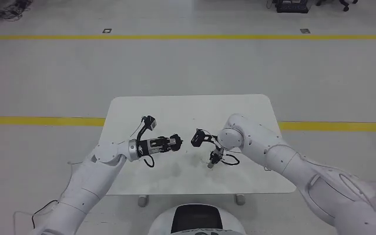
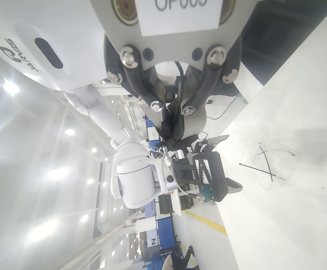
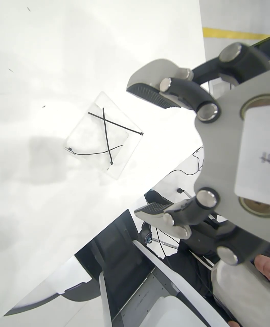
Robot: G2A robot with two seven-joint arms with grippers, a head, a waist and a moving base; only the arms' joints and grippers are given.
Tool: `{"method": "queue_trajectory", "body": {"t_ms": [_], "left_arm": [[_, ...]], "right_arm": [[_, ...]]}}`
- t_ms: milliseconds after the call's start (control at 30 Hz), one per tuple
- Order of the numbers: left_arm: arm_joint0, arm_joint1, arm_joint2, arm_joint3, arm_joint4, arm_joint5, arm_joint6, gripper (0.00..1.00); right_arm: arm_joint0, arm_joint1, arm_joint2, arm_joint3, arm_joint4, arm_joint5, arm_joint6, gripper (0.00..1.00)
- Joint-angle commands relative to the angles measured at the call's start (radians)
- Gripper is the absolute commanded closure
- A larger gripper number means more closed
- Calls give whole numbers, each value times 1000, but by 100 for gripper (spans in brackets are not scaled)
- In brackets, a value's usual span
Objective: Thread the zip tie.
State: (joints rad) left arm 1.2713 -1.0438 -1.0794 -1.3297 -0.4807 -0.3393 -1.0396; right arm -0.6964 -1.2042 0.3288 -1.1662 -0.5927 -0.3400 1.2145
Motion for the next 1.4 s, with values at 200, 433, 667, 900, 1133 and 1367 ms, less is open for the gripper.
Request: {"method": "queue_trajectory", "body": {"t_ms": [200, 433, 667, 900, 1133, 1367], "left_arm": [[0, 0, 0, 0, 0, 0, 0, 100], [0, 0, 0, 0, 0, 0, 0, 100], [0, 0, 0, 0, 0, 0, 0, 100], [0, 0, 0, 0, 0, 0, 0, 100], [0, 0, 0, 0, 0, 0, 0, 100], [0, 0, 0, 0, 0, 0, 0, 100]], "right_arm": [[-18, 1, -7, -7, -11, 0, -12, 0], [-29, 2, -6, -5, -24, 9, -39, 0], [-42, 5, 10, 1, -49, 0, -57, 35], [-49, 8, 13, 1, -65, 0, -67, 54], [-43, 1, -16, 18, -61, 0, -95, 59], [-26, -10, -63, 65, -40, 0, -140, 62]]}}
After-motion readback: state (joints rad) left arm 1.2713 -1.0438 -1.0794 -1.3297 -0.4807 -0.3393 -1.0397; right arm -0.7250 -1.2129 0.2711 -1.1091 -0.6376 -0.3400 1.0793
